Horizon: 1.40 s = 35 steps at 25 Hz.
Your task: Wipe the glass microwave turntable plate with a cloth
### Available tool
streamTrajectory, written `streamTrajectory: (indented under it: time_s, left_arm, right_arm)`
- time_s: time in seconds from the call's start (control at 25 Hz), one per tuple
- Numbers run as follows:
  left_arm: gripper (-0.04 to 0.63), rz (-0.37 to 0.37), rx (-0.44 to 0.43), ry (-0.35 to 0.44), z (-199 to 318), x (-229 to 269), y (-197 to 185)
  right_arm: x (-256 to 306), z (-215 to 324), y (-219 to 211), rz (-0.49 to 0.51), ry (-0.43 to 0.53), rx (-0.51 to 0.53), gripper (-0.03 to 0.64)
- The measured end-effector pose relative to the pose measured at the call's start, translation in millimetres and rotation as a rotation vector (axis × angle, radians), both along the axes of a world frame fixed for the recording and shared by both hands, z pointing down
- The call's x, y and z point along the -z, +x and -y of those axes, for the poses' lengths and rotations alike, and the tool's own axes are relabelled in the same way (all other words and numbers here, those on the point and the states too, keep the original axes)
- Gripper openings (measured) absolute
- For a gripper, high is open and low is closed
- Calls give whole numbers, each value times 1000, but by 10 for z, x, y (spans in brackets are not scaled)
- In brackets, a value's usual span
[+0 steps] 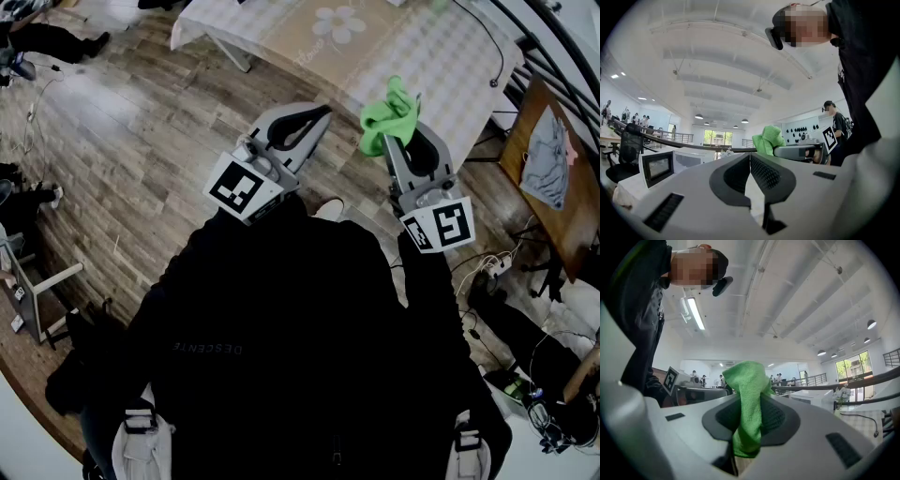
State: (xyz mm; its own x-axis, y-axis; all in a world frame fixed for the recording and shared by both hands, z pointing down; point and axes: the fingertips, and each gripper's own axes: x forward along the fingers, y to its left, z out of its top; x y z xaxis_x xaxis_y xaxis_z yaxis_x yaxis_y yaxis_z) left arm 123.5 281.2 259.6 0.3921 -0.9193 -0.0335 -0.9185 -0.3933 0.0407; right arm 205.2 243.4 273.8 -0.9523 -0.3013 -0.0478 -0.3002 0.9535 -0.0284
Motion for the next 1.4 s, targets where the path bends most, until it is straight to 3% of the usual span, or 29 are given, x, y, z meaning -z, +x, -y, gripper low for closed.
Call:
streamTrajectory:
  time_s: [0.36, 0.88, 1.4]
  left_arm:
    - [21, -32, 0, -31, -122, -109, 42]
    - [21, 15, 7, -15, -199, 37, 81]
    - [21, 4, -1, -27, 259, -19, -184]
  right_arm:
    - [-15, -116, 69, -2, 4, 11, 97]
    - [119, -73, 139, 60, -42, 12, 101]
    - [-27, 219, -136, 34, -81, 7, 101]
